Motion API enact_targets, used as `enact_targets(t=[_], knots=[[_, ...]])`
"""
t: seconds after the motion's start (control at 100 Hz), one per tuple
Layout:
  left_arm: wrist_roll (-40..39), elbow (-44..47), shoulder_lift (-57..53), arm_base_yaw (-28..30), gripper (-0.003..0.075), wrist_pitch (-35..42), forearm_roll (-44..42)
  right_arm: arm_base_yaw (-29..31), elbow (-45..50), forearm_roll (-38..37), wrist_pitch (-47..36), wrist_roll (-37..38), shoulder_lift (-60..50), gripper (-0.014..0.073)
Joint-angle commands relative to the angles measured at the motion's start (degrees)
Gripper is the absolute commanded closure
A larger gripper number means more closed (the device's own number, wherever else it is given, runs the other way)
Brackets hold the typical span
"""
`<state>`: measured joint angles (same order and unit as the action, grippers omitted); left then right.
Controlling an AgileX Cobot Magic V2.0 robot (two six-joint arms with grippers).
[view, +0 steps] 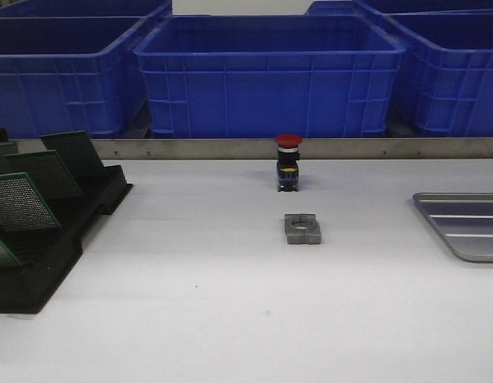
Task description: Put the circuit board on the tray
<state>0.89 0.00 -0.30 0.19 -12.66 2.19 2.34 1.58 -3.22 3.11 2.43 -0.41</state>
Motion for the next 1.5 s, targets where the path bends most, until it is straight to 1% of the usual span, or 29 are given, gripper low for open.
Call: enact_targets(t=[0.0, 0.57, 0.77, 0.83, 1.04, 1.23, 1.3, 1.49], knots=[[-0.39, 2.76, -1.73, 0.08, 0.0741, 4.29, 0.48, 0.12, -0.73, -0.47, -4.30, -0.02, -1.68, 0.0654], [-0.39, 2.76, -1.73, 0.08, 0.0741, 6.45, 0.38, 0.12, -0.73, -0.47, -4.30, -0.02, -1.68, 0.0654], [-0.39, 2.47, -1.73, 0.11, 0.0741, 12.66, 0.34, 0.12, -0.73, -0.47, -4.30, -0.02, -1.68, 0.0654], [-0.39, 1.30, -1.73, 0.11, 0.0741, 12.66, 0.44, 0.12, -0.73, -0.47, -4.30, -0.02, -1.68, 0.0654], [-0.39, -6.01, -1.73, 0.11, 0.0741, 5.41, 0.44, 0.12, -0.73, -0.47, -4.30, -0.02, -1.68, 0.0654], [-0.39, -12.15, -0.56, 0.11, 0.0741, -4.00, 0.34, 0.12, -0.73, -0.47, -4.30, -0.02, -1.68, 0.0654], [-0.39, -14.18, 1.03, 0.11, 0.0741, -7.04, 0.34, 0.12, -0.73, -0.47, -4.30, -0.02, -1.68, 0.0654], [-0.39, -18.44, 8.32, 0.11, 0.0741, -10.94, 0.22, 0.12, -0.73, -0.47, -4.30, -0.02, -1.68, 0.0654]])
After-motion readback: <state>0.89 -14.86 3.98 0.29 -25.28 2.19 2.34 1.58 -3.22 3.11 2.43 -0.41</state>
